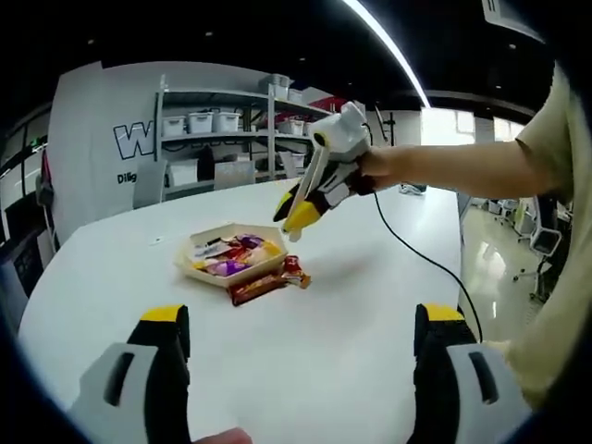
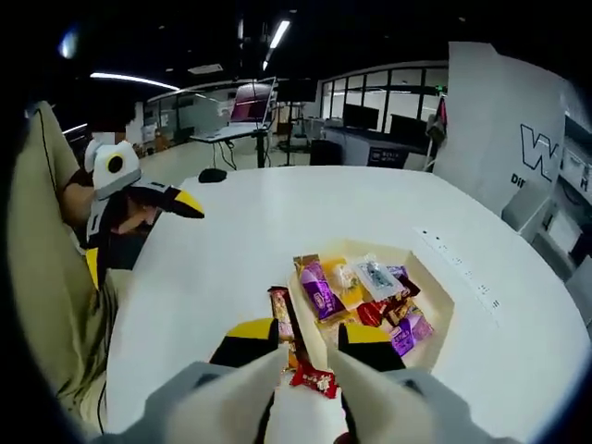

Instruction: Place the target food into the container with the food tongs after gripping and lifting it, then release it inside without dropping or visibly crushing the food.

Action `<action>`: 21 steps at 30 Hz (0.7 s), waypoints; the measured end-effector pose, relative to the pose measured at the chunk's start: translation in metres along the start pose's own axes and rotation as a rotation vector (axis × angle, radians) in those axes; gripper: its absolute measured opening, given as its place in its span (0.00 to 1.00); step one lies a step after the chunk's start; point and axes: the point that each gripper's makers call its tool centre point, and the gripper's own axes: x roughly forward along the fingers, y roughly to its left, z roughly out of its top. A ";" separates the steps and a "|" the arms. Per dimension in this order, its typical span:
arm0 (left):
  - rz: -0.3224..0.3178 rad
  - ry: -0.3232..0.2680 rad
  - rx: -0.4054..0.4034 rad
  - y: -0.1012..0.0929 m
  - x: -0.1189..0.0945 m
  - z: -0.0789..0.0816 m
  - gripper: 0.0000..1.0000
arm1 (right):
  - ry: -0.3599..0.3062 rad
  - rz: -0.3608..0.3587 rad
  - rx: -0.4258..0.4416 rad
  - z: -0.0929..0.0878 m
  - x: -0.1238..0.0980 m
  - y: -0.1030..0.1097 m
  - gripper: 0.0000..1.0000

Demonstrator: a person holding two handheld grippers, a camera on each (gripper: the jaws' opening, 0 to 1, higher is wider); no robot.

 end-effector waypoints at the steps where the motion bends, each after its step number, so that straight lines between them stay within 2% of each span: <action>1: -0.001 -0.001 0.000 0.000 0.000 0.000 0.99 | -0.002 0.000 -0.004 -0.001 0.001 0.003 0.21; 9: -0.006 -0.005 0.003 -0.002 0.002 0.001 0.99 | -0.024 0.013 -0.030 -0.005 0.020 0.023 0.21; 21: -0.001 -0.004 -0.003 0.001 -0.002 -0.003 0.98 | -0.028 0.035 -0.079 -0.007 0.047 0.038 0.21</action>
